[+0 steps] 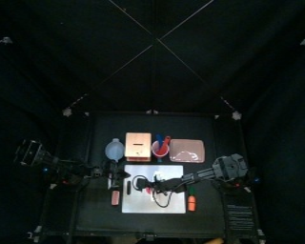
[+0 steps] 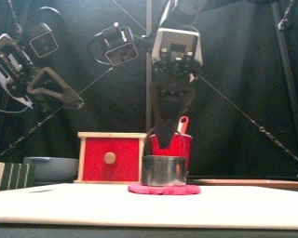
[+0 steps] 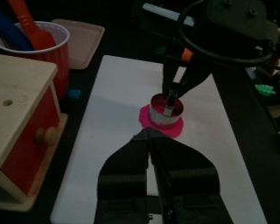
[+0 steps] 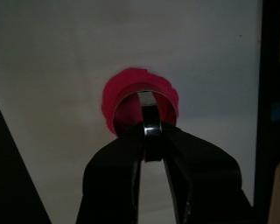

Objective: Get the cutter from the drawer then cut the dough then place the extra dough in the bowl
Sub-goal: Cut the dough

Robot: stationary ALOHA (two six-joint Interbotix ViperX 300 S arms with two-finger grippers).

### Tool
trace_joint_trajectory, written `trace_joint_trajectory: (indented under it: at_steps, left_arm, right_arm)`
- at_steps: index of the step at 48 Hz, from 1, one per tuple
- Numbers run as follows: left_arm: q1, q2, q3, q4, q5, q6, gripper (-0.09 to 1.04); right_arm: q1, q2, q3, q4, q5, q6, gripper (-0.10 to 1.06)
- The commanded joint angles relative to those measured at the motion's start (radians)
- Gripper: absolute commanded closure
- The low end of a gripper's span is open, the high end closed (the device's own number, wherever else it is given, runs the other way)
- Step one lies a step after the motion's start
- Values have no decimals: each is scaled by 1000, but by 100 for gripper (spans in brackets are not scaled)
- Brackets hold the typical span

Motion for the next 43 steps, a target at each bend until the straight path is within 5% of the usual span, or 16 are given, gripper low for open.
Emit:
trace_joint_trajectory:
  at_steps: [1, 14, 24, 34, 43]
  left_arm:
    - [2, -6, -15, -2, -5, -2, 55]
    - [2, -6, -20, -38, -5, 0, 55]
    - [2, -3, -38, -44, -5, 0, 54]
    - [3, 20, -91, -43, -5, 8, 46]
    - [2, 72, -130, -20, -6, 9, 34]
  right_arm:
    - [-6, -20, -23, -6, -6, -6, 32]
    - [-6, -48, -25, -6, -15, 9, -2]
    - [-3, -123, 0, -48, -20, 20, -3]
    - [0, -252, 121, -100, -149, 156, -3]
    - [2, -394, 337, -181, -451, 244, -3]
